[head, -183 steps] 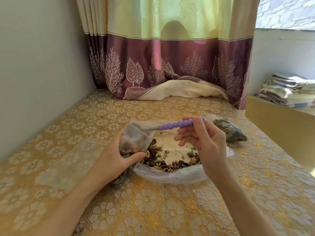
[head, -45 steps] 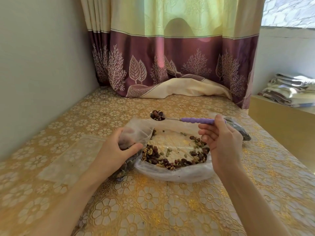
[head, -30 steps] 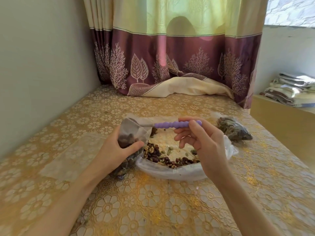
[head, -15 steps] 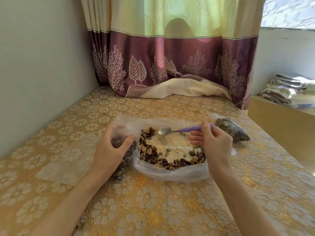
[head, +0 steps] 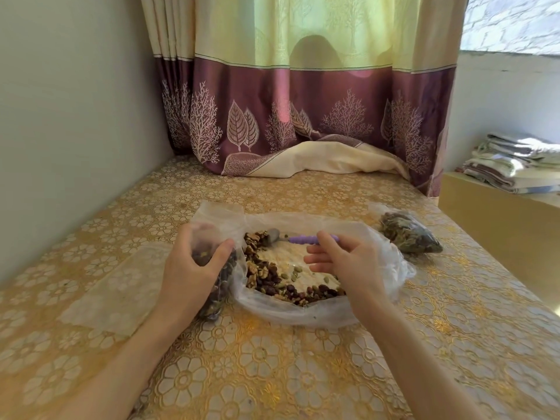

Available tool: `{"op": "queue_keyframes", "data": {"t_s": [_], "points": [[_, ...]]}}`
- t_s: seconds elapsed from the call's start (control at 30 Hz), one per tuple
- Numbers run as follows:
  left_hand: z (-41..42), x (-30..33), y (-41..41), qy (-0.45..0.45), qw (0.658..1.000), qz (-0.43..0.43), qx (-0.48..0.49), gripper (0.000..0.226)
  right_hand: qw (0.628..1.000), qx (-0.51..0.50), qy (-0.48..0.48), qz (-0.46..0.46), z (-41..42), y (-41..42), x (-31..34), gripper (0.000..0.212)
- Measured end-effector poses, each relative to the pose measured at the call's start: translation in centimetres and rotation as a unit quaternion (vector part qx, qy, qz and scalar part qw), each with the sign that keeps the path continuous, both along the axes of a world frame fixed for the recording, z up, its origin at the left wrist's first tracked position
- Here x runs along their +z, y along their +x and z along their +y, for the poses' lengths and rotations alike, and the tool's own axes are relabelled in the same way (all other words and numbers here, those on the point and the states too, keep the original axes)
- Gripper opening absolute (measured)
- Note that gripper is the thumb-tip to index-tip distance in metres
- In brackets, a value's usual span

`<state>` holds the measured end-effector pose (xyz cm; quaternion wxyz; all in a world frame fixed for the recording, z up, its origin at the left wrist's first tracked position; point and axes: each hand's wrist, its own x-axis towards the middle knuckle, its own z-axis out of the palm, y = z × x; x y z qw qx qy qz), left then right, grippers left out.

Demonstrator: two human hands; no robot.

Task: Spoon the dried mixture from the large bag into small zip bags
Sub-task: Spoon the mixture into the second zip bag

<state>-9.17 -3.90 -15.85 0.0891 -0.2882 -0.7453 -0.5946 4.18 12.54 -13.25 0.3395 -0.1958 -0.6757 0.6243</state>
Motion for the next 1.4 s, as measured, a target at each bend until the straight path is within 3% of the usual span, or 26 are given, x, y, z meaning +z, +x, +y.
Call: {"op": "queue_keyframes", "data": {"t_s": [0.27, 0.47, 0.63, 0.83, 1.2, 1.4], "points": [[0.0, -0.1, -0.1, -0.005, 1.000, 0.002, -0.001, 0.046, 0.996, 0.036, -0.078, -0.033, -0.1, 0.5, 0.5, 0.050], [0.0, -0.1, -0.3, -0.011, 1.000, 0.003, -0.002, 0.046, 0.991, -0.013, -0.132, -0.013, 0.7, 0.8, 0.7, 0.054], [0.0, -0.2, -0.7, -0.065, 0.997, 0.001, -0.033, 0.031, 0.990, -0.064, -0.128, 0.019, 1.5, 1.3, 1.1, 0.053], [-0.1, -0.1, -0.9, -0.119, 0.991, 0.000, -0.064, 0.048, 0.986, -0.085, -0.112, 0.089, 1.7, 1.8, 1.7, 0.036], [-0.1, 0.3, -0.7, -0.104, 0.991, -0.023, -0.075, 0.067, 0.985, 0.012, -0.067, 0.158, -0.7, 2.0, 2.8, 0.030], [-0.1, 0.5, -0.4, -0.035, 0.996, -0.026, -0.083, 0.041, 0.981, 0.097, -0.007, 0.168, -2.2, 1.6, 2.8, 0.023]]}}
